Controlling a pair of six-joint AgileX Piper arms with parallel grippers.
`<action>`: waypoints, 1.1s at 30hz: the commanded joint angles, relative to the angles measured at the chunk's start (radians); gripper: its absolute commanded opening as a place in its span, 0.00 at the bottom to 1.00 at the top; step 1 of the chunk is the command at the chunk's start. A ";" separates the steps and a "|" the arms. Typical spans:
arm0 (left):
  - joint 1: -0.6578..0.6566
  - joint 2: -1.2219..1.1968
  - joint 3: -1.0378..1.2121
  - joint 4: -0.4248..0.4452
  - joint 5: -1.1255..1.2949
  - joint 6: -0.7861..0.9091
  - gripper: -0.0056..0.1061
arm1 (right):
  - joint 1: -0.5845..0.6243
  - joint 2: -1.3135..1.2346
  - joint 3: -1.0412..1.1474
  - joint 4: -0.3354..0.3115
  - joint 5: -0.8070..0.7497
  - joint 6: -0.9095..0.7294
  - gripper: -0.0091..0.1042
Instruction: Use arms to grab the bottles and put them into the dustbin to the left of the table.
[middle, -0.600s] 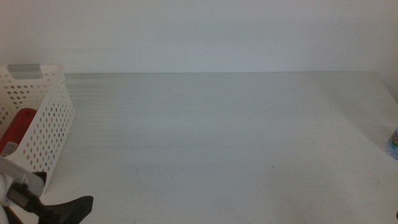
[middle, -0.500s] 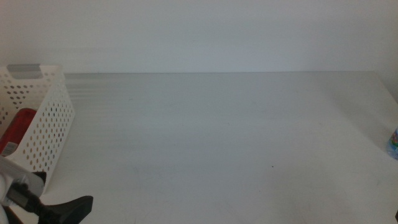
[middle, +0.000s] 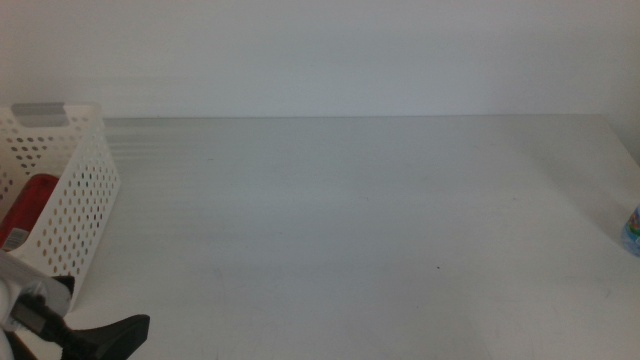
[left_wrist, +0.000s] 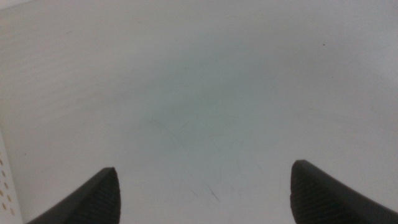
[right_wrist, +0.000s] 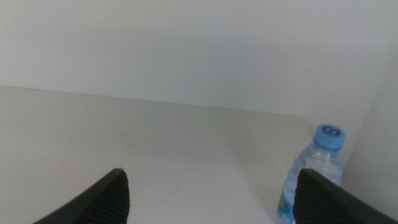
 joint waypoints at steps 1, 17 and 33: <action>-0.004 0.003 -0.030 -0.001 -0.067 -0.011 0.86 | -0.005 0.046 -0.039 -0.041 -0.130 -0.012 0.76; -0.004 0.003 -0.030 -0.001 -0.067 -0.011 0.86 | -0.024 0.123 -0.035 -0.047 -0.142 0.034 0.76; -0.004 0.003 -0.030 -0.001 -0.067 -0.011 0.86 | -0.026 0.570 0.096 -0.043 -0.494 0.148 0.75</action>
